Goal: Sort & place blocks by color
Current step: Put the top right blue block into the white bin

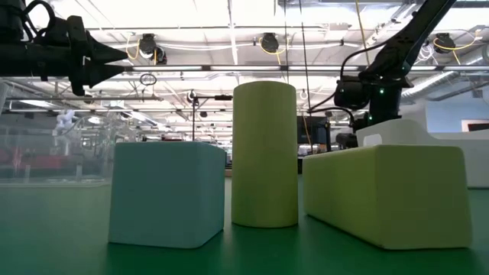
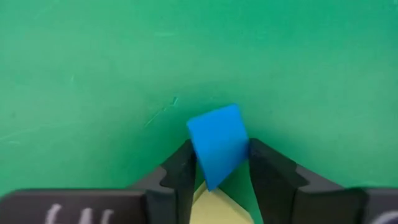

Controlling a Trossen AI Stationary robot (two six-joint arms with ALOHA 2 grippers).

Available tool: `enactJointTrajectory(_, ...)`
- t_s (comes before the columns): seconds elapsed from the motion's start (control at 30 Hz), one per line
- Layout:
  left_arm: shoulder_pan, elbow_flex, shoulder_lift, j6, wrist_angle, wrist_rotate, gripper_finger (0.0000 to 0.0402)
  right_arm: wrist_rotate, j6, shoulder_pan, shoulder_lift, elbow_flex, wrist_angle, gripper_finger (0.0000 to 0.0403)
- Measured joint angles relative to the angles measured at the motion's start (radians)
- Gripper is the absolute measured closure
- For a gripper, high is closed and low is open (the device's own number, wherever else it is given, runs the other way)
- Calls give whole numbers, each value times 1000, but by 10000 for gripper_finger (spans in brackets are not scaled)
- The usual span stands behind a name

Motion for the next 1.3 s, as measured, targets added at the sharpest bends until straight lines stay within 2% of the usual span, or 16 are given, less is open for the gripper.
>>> enactJointTrajectory(0.17,0,0,0,0,0,0,176,5,-3,-1,1,-1,2,323)
enactJointTrajectory(0.4,0,0,0,0,0,0,176,-6,-2,-1,-17,-1,3,328)
enactJointTrajectory(0.7,0,0,0,0,0,0,176,-65,21,-1,-165,-8,24,331)
enactJointTrajectory(0.97,0,0,0,0,0,0,176,-144,71,-1,-276,-6,144,332)
enactJointTrajectory(1.13,0,0,0,0,0,0,176,-279,84,-1,-315,-5,224,332)
enactJointTrajectory(1.3,0,0,0,0,0,0,176,-578,78,0,-345,-4,324,332)
